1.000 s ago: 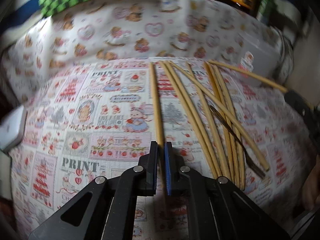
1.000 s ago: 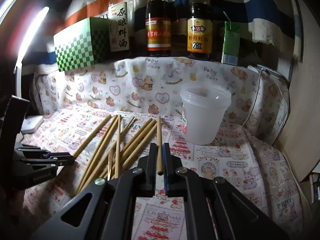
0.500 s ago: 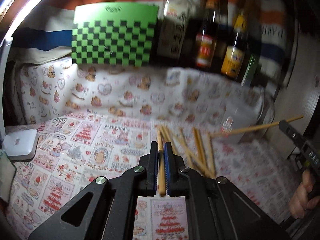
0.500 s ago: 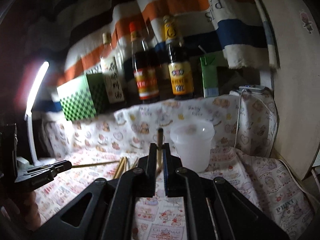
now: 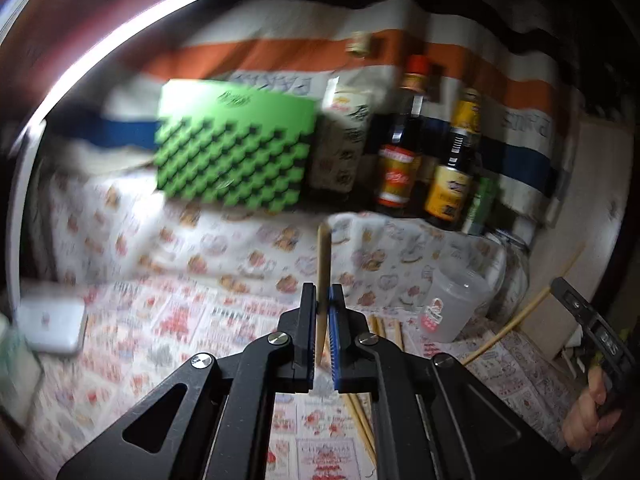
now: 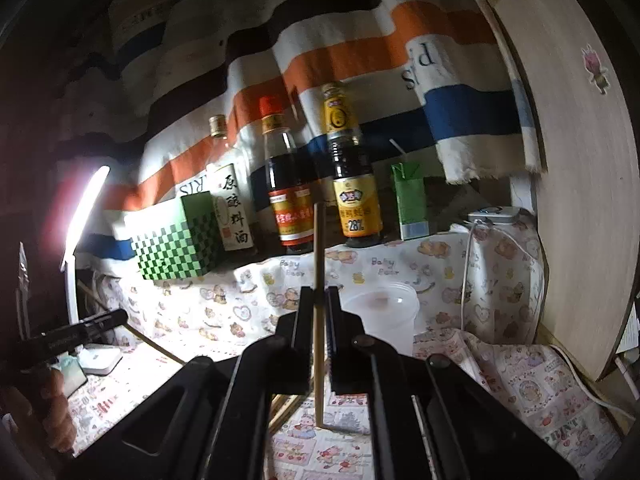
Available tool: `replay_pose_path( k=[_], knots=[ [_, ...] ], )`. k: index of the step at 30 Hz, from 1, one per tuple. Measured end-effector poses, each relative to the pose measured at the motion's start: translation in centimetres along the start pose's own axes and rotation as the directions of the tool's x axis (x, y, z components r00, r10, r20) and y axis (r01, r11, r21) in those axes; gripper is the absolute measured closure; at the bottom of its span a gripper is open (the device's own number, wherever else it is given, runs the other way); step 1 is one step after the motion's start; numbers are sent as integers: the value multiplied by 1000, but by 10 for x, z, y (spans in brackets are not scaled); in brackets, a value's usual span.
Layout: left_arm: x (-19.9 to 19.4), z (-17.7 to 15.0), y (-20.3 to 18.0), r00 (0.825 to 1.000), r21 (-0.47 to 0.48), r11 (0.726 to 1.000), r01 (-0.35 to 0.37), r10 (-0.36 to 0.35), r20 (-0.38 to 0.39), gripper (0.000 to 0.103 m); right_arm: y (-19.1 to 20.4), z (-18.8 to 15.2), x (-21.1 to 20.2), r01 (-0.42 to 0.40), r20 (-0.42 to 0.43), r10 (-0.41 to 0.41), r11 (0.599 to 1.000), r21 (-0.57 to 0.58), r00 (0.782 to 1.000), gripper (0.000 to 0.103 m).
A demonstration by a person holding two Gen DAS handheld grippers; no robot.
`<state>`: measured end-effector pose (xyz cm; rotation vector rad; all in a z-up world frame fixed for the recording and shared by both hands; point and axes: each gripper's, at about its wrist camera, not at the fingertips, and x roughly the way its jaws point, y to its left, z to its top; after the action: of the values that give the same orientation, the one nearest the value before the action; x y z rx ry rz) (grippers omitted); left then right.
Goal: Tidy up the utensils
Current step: 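Lift both held chopsticks upright and carry them over the plastic cup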
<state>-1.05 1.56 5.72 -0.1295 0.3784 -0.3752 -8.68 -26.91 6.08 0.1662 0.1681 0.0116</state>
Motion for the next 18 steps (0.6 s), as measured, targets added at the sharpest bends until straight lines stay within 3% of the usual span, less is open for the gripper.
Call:
replay_pose_path(
  k=[3,7,11,15,18],
  knots=[
    [-11,15,-12,995,53,997,-59,55,80,98,-8,3,0,15,13,-15,1000,16,1000,98],
    [-10,37,-23,997,28,1000,-12,10,76,98,-14,12,3,38,25,-38,999,26,999,98],
    [-5,55,-47,993,84,996,-33,23,116,98,-21,27,7,42,33,-44,997,67,998,98],
    [6,73,-68,994,96,995,11,-21,107,98,-28,45,14,42,35,-47,993,114,998,98],
    [19,84,-86,995,91,995,45,-53,90,98,-33,71,18,53,89,-66,987,149,994,98]
  ],
)
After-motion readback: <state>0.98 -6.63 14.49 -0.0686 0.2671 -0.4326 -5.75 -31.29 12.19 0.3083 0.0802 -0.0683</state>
